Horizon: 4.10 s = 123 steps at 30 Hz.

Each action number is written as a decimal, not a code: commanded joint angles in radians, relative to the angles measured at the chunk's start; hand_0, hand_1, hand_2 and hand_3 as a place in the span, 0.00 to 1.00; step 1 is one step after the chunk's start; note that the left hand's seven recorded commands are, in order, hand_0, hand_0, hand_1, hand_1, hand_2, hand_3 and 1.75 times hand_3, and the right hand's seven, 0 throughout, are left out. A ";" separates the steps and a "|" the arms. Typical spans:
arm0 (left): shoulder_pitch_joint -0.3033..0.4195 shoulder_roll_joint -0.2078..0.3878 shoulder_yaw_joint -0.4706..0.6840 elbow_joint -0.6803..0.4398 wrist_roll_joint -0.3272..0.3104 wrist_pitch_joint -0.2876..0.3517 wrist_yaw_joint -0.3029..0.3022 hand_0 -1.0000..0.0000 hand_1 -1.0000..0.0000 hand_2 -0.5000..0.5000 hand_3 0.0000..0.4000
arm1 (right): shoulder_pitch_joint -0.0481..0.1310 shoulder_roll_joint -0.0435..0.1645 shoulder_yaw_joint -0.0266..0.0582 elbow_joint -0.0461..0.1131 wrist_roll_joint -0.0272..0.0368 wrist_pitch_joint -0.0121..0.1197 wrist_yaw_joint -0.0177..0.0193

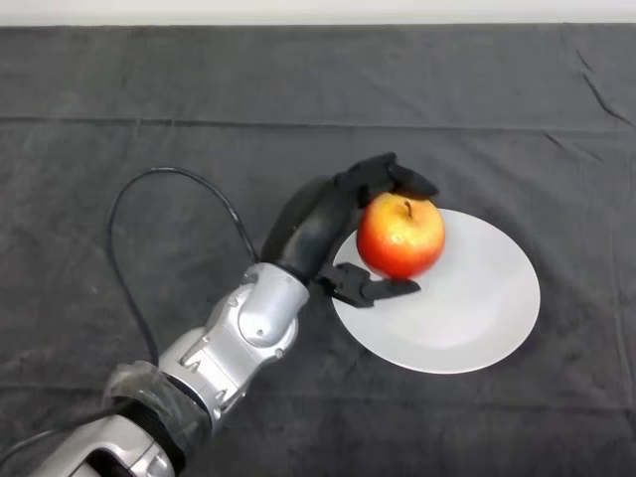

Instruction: Move the apple to the plate

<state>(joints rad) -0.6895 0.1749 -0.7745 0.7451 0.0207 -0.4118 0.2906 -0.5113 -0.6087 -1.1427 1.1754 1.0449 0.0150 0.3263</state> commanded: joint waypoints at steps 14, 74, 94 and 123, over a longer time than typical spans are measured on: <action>-0.011 0.022 -0.098 0.012 -0.049 0.028 -0.041 0.00 0.00 0.50 1.00 | 0.010 -0.025 -0.0052 -0.010 0.0104 -0.005 0.0060; 0.079 0.475 0.642 -0.170 -0.291 -0.028 -0.124 1.00 1.00 0.50 0.00 | 0.011 -0.022 -0.0040 -0.015 0.0095 -0.004 0.0036; 0.137 0.563 0.887 -0.138 -0.279 -0.051 -0.066 1.00 1.00 0.50 0.00 | 0.012 -0.022 -0.0040 -0.016 0.0096 -0.004 0.0029; 0.219 0.705 1.200 -0.019 -0.305 -0.105 -0.049 1.00 1.00 0.50 0.00 | 0.010 -0.024 -0.0051 -0.011 0.0104 -0.004 0.0050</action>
<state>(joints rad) -0.4829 0.8090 0.4073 0.6886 -0.2875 -0.4962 0.2374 -0.5113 -0.6088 -1.1426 1.1754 1.0449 0.0150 0.3263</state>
